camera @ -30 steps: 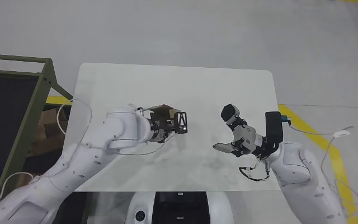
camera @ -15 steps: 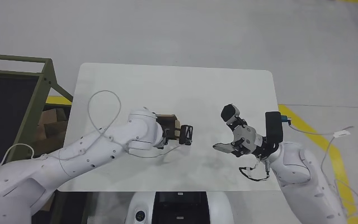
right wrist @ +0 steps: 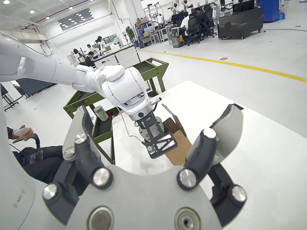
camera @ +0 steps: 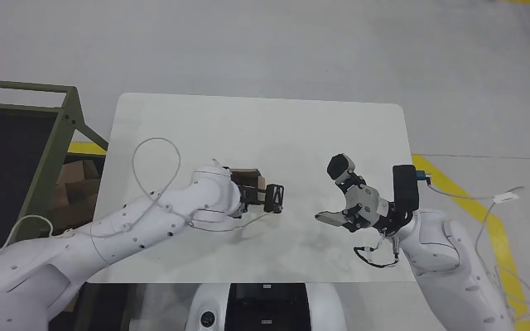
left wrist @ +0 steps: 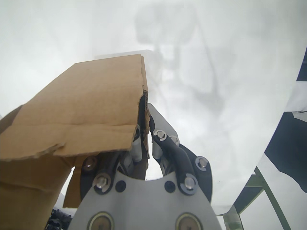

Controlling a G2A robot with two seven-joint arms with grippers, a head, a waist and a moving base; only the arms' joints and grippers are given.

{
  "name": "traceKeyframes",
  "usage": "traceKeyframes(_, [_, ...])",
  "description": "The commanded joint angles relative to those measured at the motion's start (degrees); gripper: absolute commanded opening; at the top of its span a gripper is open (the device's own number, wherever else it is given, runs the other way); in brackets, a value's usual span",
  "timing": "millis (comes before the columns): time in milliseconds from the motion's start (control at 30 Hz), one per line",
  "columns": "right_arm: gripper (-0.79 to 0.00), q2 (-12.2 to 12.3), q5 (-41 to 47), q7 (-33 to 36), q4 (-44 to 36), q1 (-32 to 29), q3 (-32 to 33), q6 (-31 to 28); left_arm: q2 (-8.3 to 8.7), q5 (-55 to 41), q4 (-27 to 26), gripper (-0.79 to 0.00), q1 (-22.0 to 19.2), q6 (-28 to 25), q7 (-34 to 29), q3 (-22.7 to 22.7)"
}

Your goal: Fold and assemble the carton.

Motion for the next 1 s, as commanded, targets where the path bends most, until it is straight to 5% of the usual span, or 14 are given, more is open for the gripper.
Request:
traceKeyframes(0, [0.0, 0.0, 0.0, 0.0, 0.0, 0.0, 0.0, 0.0, -0.5, 0.2, 1.1, -0.785, -0.5, -0.7, -0.3, 0.2])
traceKeyframes(500, [0.0, 0.0, 0.0, 0.0, 0.0, 0.0, 0.0, 0.0, -4.75, -1.8, 6.6, -0.776, -4.2, -0.8, -1.3, 2.9])
traceKeyframes(567, [0.0, 0.0, 0.0, 0.0, 0.0, 0.0, 0.0, 0.0, -5.12, -2.2, 6.9, -0.486, -4.4, -0.6, -1.5, 3.0])
traceKeyframes(633, [0.0, 0.0, 0.0, 0.0, 0.0, 0.0, 0.0, 0.0, -5.46, -2.3, 7.0, -0.4, -4.6, -0.4, -1.8, 3.2])
traceKeyframes(733, [0.0, 0.0, 0.0, 0.0, 0.0, 0.0, 0.0, 0.0, -5.89, -2.6, 7.2, -0.043, -4.9, -0.1, -2.1, 3.5])
traceKeyframes(967, [0.0, 0.0, 0.0, 0.0, 0.0, 0.0, 0.0, 0.0, -6.18, -3.5, 6.4, 0.0, -5.2, 0.0, -2.1, 3.4])
